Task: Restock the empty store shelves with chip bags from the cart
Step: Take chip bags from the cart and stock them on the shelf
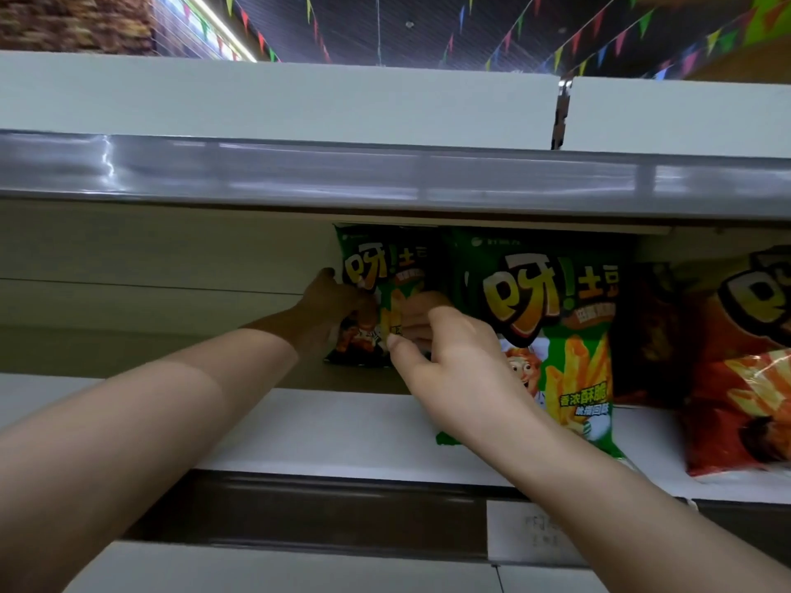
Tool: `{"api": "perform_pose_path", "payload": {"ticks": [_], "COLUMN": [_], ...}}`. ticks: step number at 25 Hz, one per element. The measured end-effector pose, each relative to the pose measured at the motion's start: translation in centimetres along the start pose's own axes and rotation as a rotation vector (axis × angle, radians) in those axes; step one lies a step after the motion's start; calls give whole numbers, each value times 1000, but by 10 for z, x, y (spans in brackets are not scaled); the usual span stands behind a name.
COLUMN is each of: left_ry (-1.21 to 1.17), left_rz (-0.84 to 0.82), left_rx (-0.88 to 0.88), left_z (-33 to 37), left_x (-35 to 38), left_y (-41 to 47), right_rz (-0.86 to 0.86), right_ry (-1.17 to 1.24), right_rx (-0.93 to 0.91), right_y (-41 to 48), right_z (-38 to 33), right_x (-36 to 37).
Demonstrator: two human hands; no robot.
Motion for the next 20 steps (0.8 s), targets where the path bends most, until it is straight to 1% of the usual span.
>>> {"api": "perform_pose_path", "payload": {"ticks": [2, 4, 6, 7, 8, 9, 10, 11, 12, 13, 14, 15, 16, 17, 20], "left_ry": [126, 197, 144, 82, 25, 6, 7, 14, 21, 26, 28, 31, 12, -19, -74], "left_rz": [106, 145, 65, -15, -99, -174, -233, -286, -315, -316, -302, -283, -262, -238, -147], "left_rx": [102, 243, 316, 316, 317, 310, 286, 258, 236, 207, 188, 188, 194, 192, 173], "left_z": [13, 29, 37, 41, 44, 44, 43, 40, 38, 37, 35, 33, 34, 34, 40], "left_x": [-4, -1, 13, 23, 32, 41, 50, 59, 66, 71, 74, 75, 74, 72, 60], "left_y": [-9, -37, -73, -95, -114, -127, -136, -140, -143, -144, -143, -142, -142, -143, -145], "right_rz": [130, 298, 520, 606, 678, 744, 790, 786, 712, 577, 420, 289, 216, 197, 231], "right_ry": [155, 244, 236, 233, 222, 197, 164, 141, 124, 122, 164, 231, 274, 273, 154], "right_rx": [-151, -330, -481, -515, -517, -477, -377, -216, -25, 150, 275, 333, 335, 305, 223], "right_y": [-8, -17, -25, -29, -32, -33, -33, -30, -25, -21, -19, -19, -20, -22, -29], "right_z": [5, 10, 21, 29, 37, 46, 56, 66, 76, 85, 90, 93, 93, 92, 81], "right_x": [-7, -18, -33, -39, -46, -52, -57, -61, -63, -62, -59, -56, -53, -53, -57]}}
Point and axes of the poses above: each hand's wrist, its own y-axis towards the middle knuckle, its own x-axis out of the palm, z = x × y, the point moved 3 cm from there along y, towards the middle knuckle, and after that the axes turned 13 degrees about x, right-handed, at the moved point
